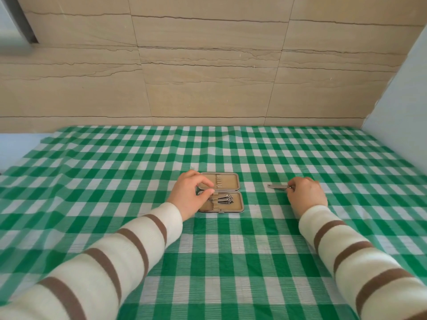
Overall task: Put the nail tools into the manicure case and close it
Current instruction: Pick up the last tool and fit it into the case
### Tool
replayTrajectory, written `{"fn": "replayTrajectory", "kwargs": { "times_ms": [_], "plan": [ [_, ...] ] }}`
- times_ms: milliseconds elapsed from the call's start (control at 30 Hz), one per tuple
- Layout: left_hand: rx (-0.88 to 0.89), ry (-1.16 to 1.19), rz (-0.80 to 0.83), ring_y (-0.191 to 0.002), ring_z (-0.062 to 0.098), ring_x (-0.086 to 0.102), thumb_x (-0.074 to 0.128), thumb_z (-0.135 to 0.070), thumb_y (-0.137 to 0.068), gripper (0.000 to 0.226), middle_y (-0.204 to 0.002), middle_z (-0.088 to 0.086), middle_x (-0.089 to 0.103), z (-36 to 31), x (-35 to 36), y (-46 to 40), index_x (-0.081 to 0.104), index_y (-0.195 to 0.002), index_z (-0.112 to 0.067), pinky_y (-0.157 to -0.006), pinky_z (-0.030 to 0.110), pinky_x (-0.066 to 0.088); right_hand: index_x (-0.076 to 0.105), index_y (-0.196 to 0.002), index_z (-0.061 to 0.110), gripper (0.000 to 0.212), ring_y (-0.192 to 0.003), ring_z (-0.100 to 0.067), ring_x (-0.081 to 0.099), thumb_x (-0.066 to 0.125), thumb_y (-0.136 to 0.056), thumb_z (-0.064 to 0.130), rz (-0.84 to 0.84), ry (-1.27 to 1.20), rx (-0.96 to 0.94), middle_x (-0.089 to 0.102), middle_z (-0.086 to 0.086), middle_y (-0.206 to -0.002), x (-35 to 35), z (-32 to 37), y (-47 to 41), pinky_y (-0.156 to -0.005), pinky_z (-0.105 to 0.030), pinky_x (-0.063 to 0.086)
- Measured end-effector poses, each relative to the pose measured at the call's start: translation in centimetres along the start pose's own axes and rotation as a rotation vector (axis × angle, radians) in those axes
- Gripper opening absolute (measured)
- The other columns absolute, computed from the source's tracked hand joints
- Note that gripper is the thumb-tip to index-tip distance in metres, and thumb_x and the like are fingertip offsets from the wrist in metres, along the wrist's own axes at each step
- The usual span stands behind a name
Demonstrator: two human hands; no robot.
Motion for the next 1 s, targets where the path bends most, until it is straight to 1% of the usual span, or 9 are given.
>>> {"fn": "replayTrajectory", "kwargs": {
  "times_ms": [100, 167, 333, 567, 633, 767, 833, 900, 1000],
  "plan": [
    [0.014, -0.008, -0.007, -0.093, 0.013, 0.048, 0.065, -0.025, -0.079, 0.007, -0.094, -0.005, 0.056, -0.2, 0.0, 0.0, 0.065, -0.086, -0.026, -0.087, 0.029, 0.038, 0.062, -0.103, 0.005, 0.019, -0.093, -0.035, 0.055, 0.052, -0.087, 0.011, -0.047, -0.073, -0.059, 0.062, -0.018, -0.102, -0.4, 0.7, 0.2, -0.080, -0.042, 0.051],
    [0.027, 0.005, -0.014, -0.088, 0.010, 0.049, 0.065, -0.024, -0.079, 0.005, -0.088, -0.010, 0.054, -0.3, -0.1, 0.0, 0.065, -0.084, -0.026, -0.083, 0.026, 0.037, 0.063, -0.102, 0.003, 0.019, -0.093, -0.034, 0.057, 0.054, -0.086, 0.008, -0.083, -0.144, -0.146, 0.063, -0.019, -0.101, -0.7, 1.6, 0.5, -0.083, -0.040, 0.050],
    [0.048, 0.051, -0.037, -0.077, 0.001, 0.050, 0.064, -0.021, -0.080, 0.007, -0.080, -0.016, 0.055, -0.8, -0.2, -0.1, 0.065, -0.078, -0.028, -0.070, 0.016, 0.035, 0.065, -0.100, 0.000, 0.018, -0.089, -0.033, 0.057, 0.061, -0.082, 0.003, -0.145, -0.265, -0.381, 0.064, -0.019, -0.092, -1.6, 4.8, 2.2, -0.080, -0.029, 0.042],
    [0.035, 0.093, -0.031, -0.076, -0.001, 0.051, 0.061, -0.025, -0.082, 0.006, -0.081, -0.015, 0.059, -1.4, -0.4, 0.0, 0.065, -0.083, -0.028, -0.066, 0.004, 0.035, 0.066, -0.098, 0.001, 0.019, -0.090, -0.034, 0.055, 0.063, -0.080, 0.001, -0.155, -0.350, -0.604, 0.064, -0.018, -0.089, -2.5, 9.2, 4.7, -0.080, -0.042, 0.051],
    [0.013, 0.148, -0.010, -0.080, 0.001, 0.053, 0.060, -0.027, -0.083, 0.007, -0.085, -0.013, 0.062, -1.7, -0.3, 0.1, 0.066, -0.087, -0.028, -0.068, 0.005, 0.036, 0.066, -0.098, 0.002, 0.018, -0.090, -0.034, 0.056, 0.064, -0.080, 0.001, -0.154, -0.355, -0.651, 0.064, -0.017, -0.089, -2.5, 10.2, 5.4, -0.079, -0.042, 0.052],
    [-0.062, 0.276, 0.060, -0.086, 0.007, 0.059, 0.060, -0.030, -0.083, 0.010, -0.088, -0.010, 0.068, -1.9, 0.0, 0.4, 0.068, -0.087, -0.028, -0.074, 0.016, 0.043, 0.067, -0.098, 0.004, 0.018, -0.089, -0.031, 0.055, 0.064, -0.080, 0.003, -0.153, -0.356, -0.706, 0.065, -0.015, -0.088, -2.5, 11.7, 6.5, -0.074, -0.040, 0.052],
    [-0.075, 0.315, 0.087, -0.077, 0.002, 0.060, 0.062, -0.028, -0.082, 0.008, -0.082, -0.009, 0.069, -1.9, -0.1, 0.5, 0.069, -0.083, -0.029, -0.071, 0.019, 0.045, 0.066, -0.099, 0.006, 0.018, -0.089, -0.030, 0.055, 0.063, -0.081, 0.005, -0.150, -0.344, -0.719, 0.065, -0.014, -0.089, -2.4, 12.1, 6.9, -0.071, -0.041, 0.053],
    [-0.079, 0.327, 0.104, -0.065, -0.006, 0.057, 0.064, -0.027, -0.081, 0.007, -0.073, -0.011, 0.068, -1.8, -0.1, 0.7, 0.069, -0.080, -0.031, -0.066, 0.017, 0.043, 0.066, -0.100, 0.006, 0.019, -0.090, -0.030, 0.055, 0.062, -0.081, 0.006, -0.147, -0.342, -0.724, 0.065, -0.014, -0.090, -2.4, 12.3, 7.0, -0.069, -0.043, 0.054],
    [-0.103, 0.340, 0.111, -0.062, -0.006, 0.058, 0.066, -0.026, -0.079, 0.005, -0.070, -0.010, 0.068, -1.6, -0.2, 0.7, 0.070, -0.079, -0.029, -0.065, 0.014, 0.042, 0.066, -0.101, 0.006, 0.020, -0.090, -0.030, 0.054, 0.062, -0.082, 0.007, -0.131, -0.345, -0.721, 0.064, -0.013, -0.091, -2.3, 12.5, 7.2, -0.069, -0.045, 0.054]
  ]
}}
Point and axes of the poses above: each hand's wrist, its own y-axis away from the middle knuckle, its own x-axis out of the palm, z = x × y, the point moved 6 cm from there along -y, towards the middle knuckle
